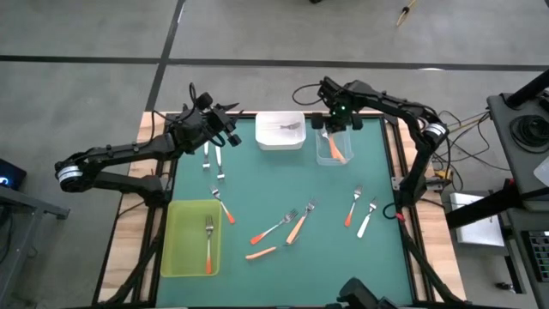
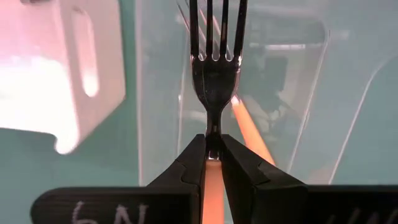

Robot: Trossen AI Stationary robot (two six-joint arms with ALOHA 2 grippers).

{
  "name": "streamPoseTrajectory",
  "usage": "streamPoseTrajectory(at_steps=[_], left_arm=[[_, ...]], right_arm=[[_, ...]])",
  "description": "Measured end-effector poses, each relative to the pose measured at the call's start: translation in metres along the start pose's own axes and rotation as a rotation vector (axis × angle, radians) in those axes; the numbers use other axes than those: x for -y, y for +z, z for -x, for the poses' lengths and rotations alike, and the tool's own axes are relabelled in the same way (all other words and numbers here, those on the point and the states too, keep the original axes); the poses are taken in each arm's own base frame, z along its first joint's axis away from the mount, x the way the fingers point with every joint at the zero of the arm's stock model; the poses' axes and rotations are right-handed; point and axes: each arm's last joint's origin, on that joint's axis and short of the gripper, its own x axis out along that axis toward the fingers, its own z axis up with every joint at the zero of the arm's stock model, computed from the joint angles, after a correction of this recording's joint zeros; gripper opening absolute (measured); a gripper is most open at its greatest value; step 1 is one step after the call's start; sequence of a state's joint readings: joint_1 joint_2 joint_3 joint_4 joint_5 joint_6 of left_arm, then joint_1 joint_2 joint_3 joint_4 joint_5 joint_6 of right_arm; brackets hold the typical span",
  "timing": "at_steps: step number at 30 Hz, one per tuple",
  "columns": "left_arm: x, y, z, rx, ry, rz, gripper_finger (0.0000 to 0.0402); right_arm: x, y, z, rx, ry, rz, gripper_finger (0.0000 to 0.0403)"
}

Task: Sort silverware by color (type)
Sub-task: Put the light orange fork into the transparent bin

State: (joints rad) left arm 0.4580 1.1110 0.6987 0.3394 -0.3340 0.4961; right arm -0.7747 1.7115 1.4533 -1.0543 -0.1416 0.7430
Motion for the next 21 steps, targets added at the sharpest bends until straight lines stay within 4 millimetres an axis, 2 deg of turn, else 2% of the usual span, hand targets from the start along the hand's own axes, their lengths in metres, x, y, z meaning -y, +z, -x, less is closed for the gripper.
streamPoseTrajectory(at_steps=[11, 21], left_arm=[[0.0, -0.001, 0.0, -0.011, -0.004, -0.004, 0.01], [-0.001, -0.003, 0.0, -0.049, 0.044, -0.024, 0.01]], right_arm=[[0.002, -0.005, -0.004, -0.038, -0.033, -0.031, 0.0028], [0.012, -0.007, -0.022, -0.028, -0.077, -0.065, 0.0028]])
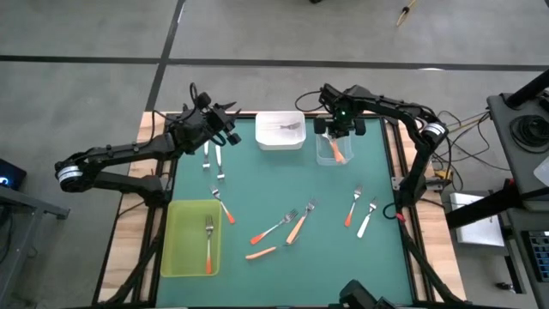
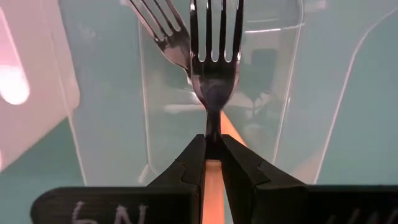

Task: Sort silverware by color (type)
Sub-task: Put the light orange fork into the transparent bin

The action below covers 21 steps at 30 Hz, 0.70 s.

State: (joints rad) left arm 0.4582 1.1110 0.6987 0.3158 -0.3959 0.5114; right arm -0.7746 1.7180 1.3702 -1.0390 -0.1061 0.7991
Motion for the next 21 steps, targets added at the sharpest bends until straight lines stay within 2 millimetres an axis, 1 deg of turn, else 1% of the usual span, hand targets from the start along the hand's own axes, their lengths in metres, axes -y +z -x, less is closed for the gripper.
streamPoseTrajectory(at_steps=[11, 21], left_arm=[[0.0001, -0.0002, 0.0, -0.002, -0.001, -0.001, 0.01], [0.0, -0.0003, 0.0, -0.004, 0.003, -0.001, 0.01]], right_arm=[[0.0005, 0.0039, -0.0011, 0.036, 0.006, 0.007, 0.0028], [0.0045, 0.0011, -0.0075, 0.021, -0.018, -0.019, 0.0028]])
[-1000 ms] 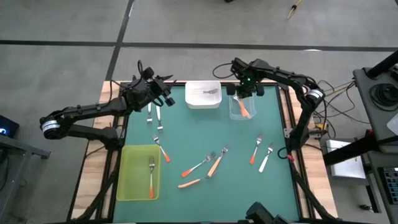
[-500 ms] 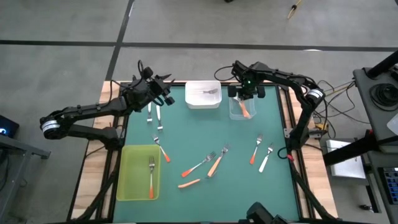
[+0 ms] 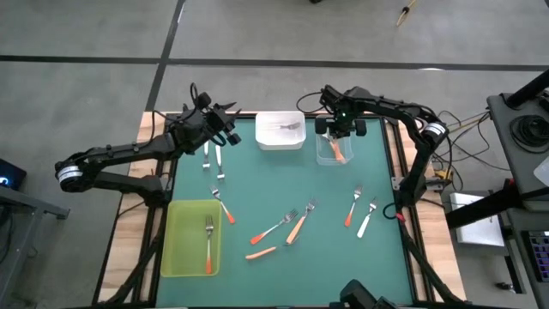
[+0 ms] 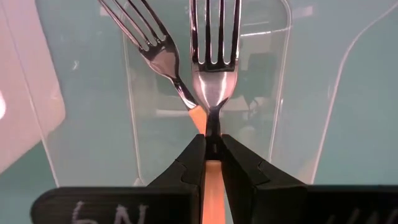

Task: Sort silverware by color (type)
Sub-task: Put the light orange fork into the transparent bin

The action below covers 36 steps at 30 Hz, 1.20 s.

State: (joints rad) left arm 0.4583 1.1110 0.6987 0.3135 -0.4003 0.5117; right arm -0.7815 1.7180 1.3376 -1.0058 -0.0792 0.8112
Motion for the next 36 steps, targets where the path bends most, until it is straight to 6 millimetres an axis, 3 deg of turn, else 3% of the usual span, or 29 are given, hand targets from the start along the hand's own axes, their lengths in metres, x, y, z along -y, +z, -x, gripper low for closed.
streamPoseTrajectory(at_steps=[36], left_arm=[[-0.0001, -0.0004, 0.0, -0.007, 0.007, -0.005, 0.01]], right_arm=[[-0.0019, 0.0041, 0.0015, 0.055, 0.013, 0.007, 0.0028]])
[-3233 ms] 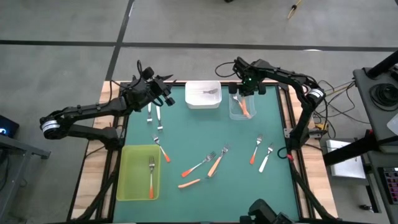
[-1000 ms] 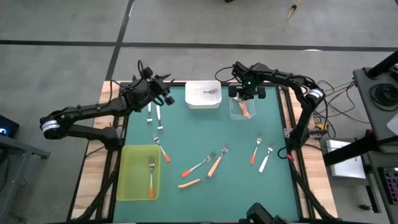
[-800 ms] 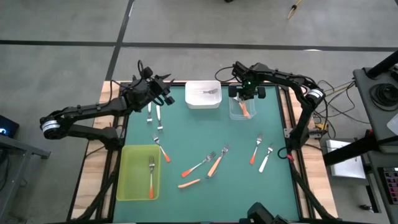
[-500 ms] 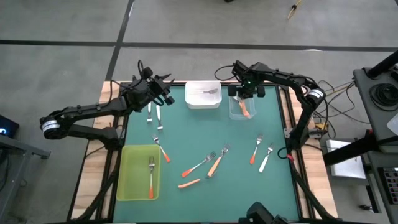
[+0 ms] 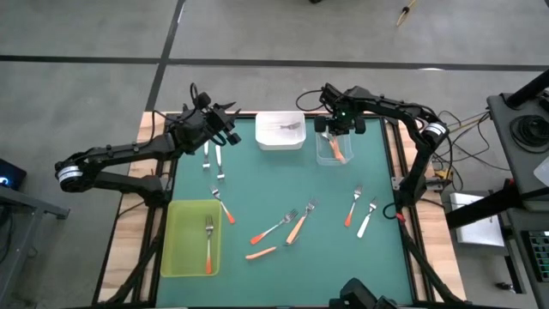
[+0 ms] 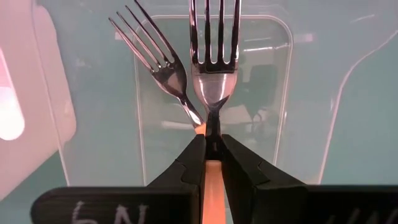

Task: Sort silverware by color (type)
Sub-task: Put the light orange fork into the transparent bin

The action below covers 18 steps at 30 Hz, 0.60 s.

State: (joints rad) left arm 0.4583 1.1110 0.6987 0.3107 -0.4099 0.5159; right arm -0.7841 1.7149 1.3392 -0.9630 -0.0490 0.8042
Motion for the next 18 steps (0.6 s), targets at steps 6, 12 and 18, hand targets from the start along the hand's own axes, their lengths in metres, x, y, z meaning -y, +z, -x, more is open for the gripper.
streamPoseTrajectory(at_steps=[6, 12, 18], left_arm=[[0.0, 0.0, 0.0, 0.0, 0.0, 0.0, 0.01], [0.0001, 0.0, 0.0, 0.0, -0.001, 0.0, 0.01], [0.0003, -0.0005, 0.0, -0.005, -0.003, -0.002, 0.01]], right_arm=[[0.0001, -0.0004, -0.0001, -0.003, -0.003, -0.006, 0.0028], [0.0002, -0.0006, -0.0002, -0.006, -0.002, -0.003, 0.0028], [0.001, -0.0016, 0.0033, -0.018, -0.012, 0.004, 0.0028]])
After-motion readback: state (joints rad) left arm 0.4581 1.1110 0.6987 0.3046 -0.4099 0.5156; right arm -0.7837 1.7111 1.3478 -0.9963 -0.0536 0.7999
